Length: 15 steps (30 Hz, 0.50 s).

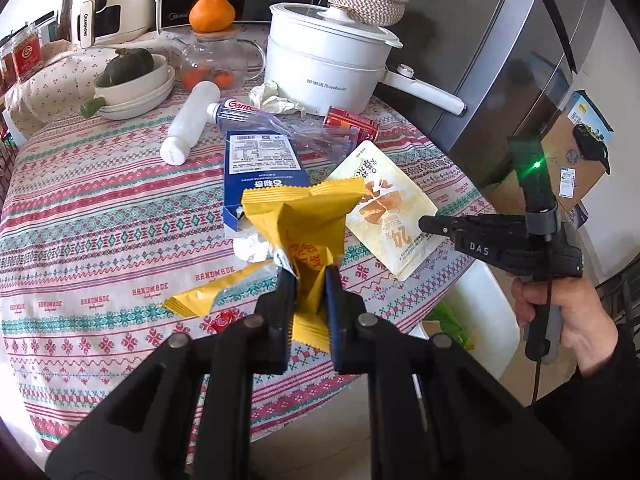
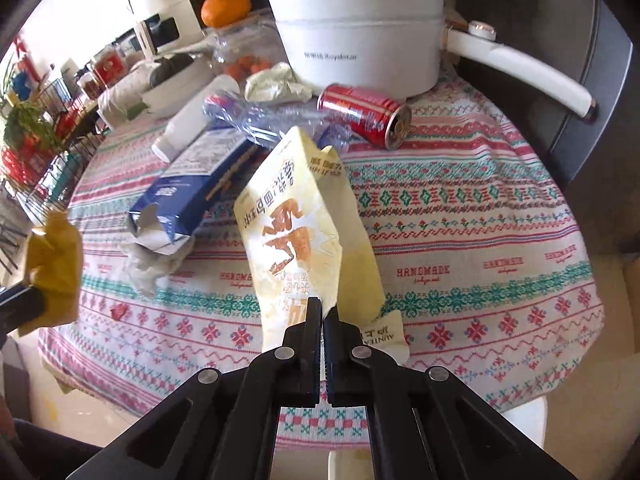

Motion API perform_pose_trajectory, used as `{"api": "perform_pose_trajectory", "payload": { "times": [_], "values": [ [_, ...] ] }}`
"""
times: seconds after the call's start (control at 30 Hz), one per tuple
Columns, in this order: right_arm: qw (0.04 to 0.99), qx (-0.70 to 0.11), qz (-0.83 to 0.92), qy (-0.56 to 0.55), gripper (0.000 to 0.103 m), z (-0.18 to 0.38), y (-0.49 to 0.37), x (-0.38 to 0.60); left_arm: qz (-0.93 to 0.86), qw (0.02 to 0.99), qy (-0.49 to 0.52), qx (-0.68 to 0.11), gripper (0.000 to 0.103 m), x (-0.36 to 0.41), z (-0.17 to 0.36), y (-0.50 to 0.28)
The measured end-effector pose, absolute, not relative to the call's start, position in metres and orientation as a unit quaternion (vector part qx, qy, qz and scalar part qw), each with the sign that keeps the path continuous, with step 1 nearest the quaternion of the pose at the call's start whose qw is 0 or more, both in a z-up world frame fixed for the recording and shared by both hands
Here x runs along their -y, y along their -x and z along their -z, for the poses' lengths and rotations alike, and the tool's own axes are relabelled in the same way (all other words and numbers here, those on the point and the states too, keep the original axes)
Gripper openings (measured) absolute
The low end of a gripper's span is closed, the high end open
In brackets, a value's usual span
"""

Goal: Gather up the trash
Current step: 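Grasp the cream bread bag with the right gripper while the left gripper holds the yellow wrapper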

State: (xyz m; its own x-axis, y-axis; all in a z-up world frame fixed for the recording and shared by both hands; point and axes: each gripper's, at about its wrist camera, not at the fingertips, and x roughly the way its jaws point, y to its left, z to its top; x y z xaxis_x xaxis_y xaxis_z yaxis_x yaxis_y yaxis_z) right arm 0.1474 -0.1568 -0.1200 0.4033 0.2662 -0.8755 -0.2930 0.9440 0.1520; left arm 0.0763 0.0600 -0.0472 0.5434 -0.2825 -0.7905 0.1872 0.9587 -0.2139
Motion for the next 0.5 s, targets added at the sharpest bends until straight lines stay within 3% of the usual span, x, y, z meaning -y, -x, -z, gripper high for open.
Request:
{"api": "perform_pose_trajectory", "payload": {
  "times": [0.3,0.37,0.4,0.43,0.5],
  "values": [
    [0.836,-0.510,-0.200,-0.018,0.003,0.099,-0.131,0.185,0.146,0.876,0.045,-0.458,0.016,-0.047,0.046,-0.077],
    [0.832,-0.520,-0.192,-0.025,0.010,0.104,-0.130,0.193,0.148,0.876,0.043,-0.458,0.016,-0.045,0.046,-0.076],
    [0.830,-0.526,-0.186,-0.028,0.029,0.107,-0.133,0.195,0.149,0.876,0.042,-0.457,0.016,-0.045,0.046,-0.076],
    [0.829,-0.530,-0.177,-0.031,0.057,0.110,-0.135,0.200,0.149,0.876,0.043,-0.456,0.016,-0.046,0.046,-0.075],
    [0.835,-0.525,-0.157,-0.041,0.071,0.113,-0.141,0.208,0.148,0.876,0.047,-0.456,0.016,-0.048,0.046,-0.076]
  ]
}}
